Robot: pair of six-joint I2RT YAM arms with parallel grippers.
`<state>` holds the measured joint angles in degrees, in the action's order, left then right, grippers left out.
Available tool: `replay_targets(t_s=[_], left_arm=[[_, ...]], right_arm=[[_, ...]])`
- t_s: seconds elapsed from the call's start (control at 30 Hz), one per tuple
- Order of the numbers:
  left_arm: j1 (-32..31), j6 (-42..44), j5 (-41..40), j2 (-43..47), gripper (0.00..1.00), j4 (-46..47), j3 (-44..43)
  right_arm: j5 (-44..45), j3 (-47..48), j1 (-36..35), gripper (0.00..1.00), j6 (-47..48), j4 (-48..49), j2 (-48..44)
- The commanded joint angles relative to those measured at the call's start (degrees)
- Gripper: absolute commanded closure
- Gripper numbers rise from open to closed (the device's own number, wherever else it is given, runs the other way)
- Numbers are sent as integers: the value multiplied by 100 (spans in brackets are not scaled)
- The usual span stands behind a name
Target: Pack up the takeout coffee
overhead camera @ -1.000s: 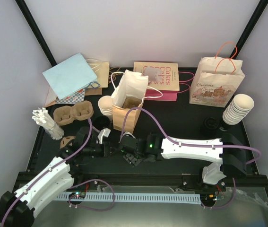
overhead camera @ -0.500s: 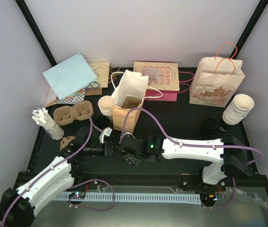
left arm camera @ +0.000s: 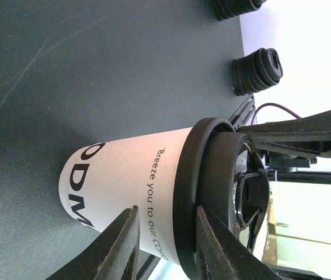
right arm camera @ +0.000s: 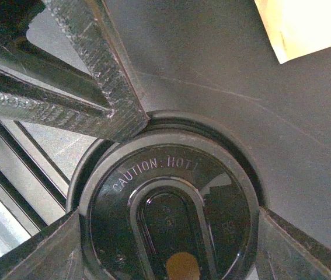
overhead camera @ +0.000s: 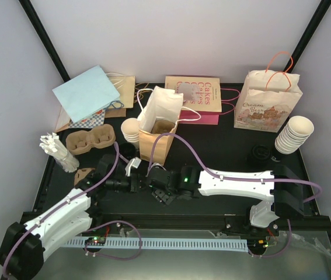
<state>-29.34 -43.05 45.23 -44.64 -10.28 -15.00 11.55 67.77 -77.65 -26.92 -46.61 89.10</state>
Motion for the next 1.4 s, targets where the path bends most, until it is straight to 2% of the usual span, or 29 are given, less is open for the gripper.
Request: replay_targets(t_s=[0.0,0.43,0.8,0.9,1.0,1.13,1.37], left_arm=[[-79,328,-581,-282,72,-751,33],[-384,286,-848,-527,72,-765,19],[-451,115,-892,-40,72,-772,-123],[-453,72,-936,241,69,-826,-202],[-451,34,-988,506,65,-944,-310],[-458,-82,-725,655,56,-767,-339],[-608,-273,-349,553,56,-379,-212]], right_arm=[[-1130,-387,-50,35,87,-414,658],[-2108,-589,-49,35,393,-377,869],[-2507,-731,-47,35,451,-385,960],[-2212,-690,-49,36,391,-539,916],[-1552,-596,-48,37,238,-807,804],[-868,-461,-46,36,3,-1142,759],[-610,-569,172,36,-237,-1042,542]])
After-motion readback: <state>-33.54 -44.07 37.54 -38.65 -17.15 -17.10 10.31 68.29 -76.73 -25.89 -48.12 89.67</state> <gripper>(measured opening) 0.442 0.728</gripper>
